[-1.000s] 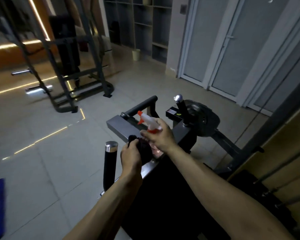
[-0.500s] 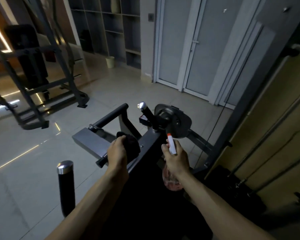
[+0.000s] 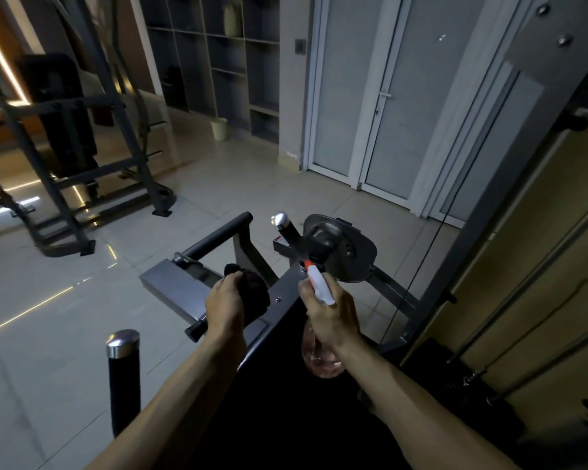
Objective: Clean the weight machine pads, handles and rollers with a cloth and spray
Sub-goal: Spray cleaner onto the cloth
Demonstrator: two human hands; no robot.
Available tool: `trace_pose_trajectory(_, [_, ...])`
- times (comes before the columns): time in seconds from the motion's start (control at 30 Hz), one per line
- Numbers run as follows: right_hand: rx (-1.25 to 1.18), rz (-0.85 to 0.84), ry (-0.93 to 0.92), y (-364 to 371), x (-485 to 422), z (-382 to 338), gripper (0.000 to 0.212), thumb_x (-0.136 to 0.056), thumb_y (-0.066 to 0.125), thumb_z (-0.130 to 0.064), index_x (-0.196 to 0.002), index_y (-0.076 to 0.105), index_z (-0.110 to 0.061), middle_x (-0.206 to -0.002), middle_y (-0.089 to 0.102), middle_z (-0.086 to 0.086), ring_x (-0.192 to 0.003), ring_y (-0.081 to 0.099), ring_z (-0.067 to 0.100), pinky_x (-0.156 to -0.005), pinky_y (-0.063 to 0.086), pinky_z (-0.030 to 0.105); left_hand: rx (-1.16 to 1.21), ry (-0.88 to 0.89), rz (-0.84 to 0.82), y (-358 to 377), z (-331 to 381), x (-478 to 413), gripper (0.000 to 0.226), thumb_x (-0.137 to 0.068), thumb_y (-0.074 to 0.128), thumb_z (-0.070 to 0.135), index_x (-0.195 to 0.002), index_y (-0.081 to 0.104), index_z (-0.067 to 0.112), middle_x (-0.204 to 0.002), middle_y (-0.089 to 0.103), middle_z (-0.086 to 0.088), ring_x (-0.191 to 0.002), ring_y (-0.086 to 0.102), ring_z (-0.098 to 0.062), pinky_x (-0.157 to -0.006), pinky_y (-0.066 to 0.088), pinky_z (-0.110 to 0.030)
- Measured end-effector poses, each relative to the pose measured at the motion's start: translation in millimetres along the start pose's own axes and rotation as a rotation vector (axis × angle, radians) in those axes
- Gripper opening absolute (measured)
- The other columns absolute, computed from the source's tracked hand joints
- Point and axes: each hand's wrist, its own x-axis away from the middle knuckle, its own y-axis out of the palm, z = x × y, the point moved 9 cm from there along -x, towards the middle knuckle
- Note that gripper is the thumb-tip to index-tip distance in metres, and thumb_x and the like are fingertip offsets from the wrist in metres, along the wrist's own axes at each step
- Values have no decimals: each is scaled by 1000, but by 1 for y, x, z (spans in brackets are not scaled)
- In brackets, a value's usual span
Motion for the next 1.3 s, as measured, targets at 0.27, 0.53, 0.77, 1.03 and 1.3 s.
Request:
trace_pose_trajectory(0.27, [-211,0,-113,15,-12,-57,30,-93,58,-51,-112,59,-29,-94,66,-2,-75,69,22,-71,61,51,-75,132,7,-22,29,-6,27,-100,58,27,-121,64,11,-109,73,-16,-101,72,-35,-76,62,-41])
trace_pose_trajectory(0.53, [-338,-89,-90,82,-19,-91,19,-82,63,-35,-95,52,-28,-89,68,2,-80,66,17,-76,57,45,-392,336,107,-66,49,10,15,-94,58,15,-109,56,19,-103,66,-12,-91,65,-27,-84,59,-46])
trace_pose_trajectory(0.77, [-233,-224,-188,127,-14,-87,31,-94,70,-42,-114,51,-27,-108,67,-4,-94,67,13,-81,57,40,-298,312,76,-79,29,21,22,-79,64,34,-101,61,30,-93,71,-9,-74,64,-23,-64,50,-42])
trace_pose_trajectory(1.03, [-460,-315,-130,95,-2,-68,58,-87,68,-57,-139,47,-40,-147,53,-5,-136,52,9,-110,45,39,-291,577,8,-55,48,75,27,-83,72,19,-108,60,24,-103,70,3,-98,69,-16,-79,58,-30])
trace_pose_trajectory(1.3, [-752,-154,129,-20,21,-36,52,-109,26,-54,-139,60,-27,-130,71,4,-122,67,28,-97,56,53,-542,850,-378,85,50,97,28,-99,62,17,-123,61,32,-121,66,12,-111,65,-4,-93,58,-33])
